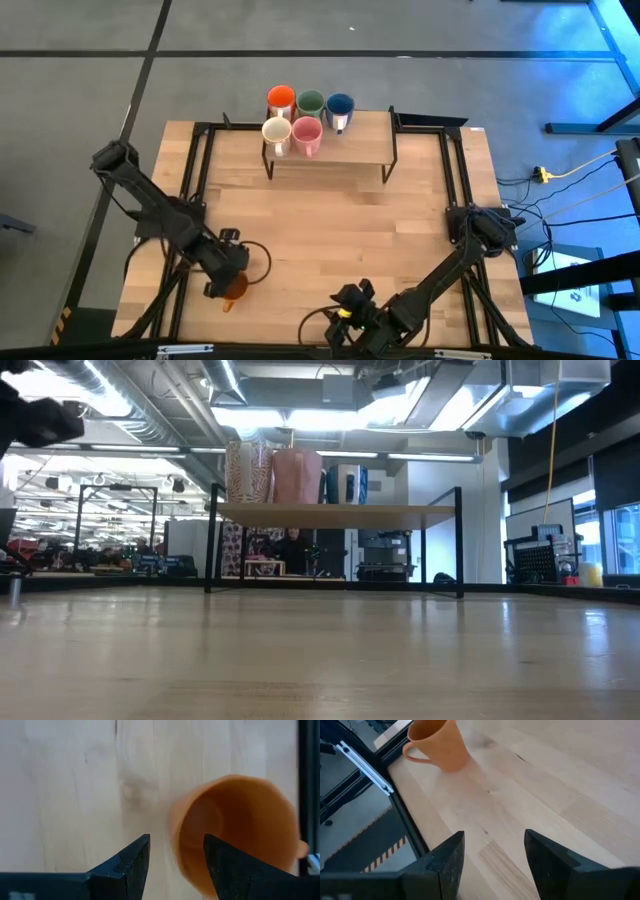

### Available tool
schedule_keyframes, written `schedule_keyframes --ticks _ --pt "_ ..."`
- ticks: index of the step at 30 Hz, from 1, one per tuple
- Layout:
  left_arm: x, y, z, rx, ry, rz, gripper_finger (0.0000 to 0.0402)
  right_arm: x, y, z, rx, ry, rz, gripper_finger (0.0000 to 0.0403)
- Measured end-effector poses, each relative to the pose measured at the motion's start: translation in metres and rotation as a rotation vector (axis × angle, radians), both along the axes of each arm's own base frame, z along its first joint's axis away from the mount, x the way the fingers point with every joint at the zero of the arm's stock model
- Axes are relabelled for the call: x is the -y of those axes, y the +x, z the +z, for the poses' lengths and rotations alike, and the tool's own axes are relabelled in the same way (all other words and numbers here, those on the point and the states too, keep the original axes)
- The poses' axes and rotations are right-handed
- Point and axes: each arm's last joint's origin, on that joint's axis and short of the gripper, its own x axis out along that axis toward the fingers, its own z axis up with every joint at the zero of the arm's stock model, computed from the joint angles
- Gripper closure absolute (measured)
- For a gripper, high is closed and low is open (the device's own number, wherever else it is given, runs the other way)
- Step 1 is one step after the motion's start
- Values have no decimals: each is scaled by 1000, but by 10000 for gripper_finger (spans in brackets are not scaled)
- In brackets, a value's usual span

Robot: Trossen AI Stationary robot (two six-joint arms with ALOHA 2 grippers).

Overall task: Place coffee mugs
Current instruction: Put the brown mug on the shelf

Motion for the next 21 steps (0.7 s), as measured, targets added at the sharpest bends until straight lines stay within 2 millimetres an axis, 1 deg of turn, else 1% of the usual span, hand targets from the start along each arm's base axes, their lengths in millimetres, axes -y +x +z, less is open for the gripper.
schedule_keyframes --ticks 3,5,8,12,13,15,17,21 --pt "5 5 -11 -36 28 -9 226 0 0 0 3 -5 -4 210" --pt "8 9 -17 -44 43 -29 242 1 1 0 3 -4 -5 210" --pt "12 14 -24 -57 44 -49 288 0 2 -2 9 0 -6 210" --pt "13 20 -28 -55 34 -54 372 -7 4 -9 30 19 2 210" --pt "11 22 -28 -53 31 -52 382 -9 4 -11 31 21 6 210" --pt "8 29 -25 -45 9 -32 384 -13 3 -15 30 21 14 210" --pt "2 39 -16 -13 10 11 382 -16 1 -18 24 16 21 210" --pt "-14 70 -1 63 42 107 383 -18 1 -23 18 8 21 210"
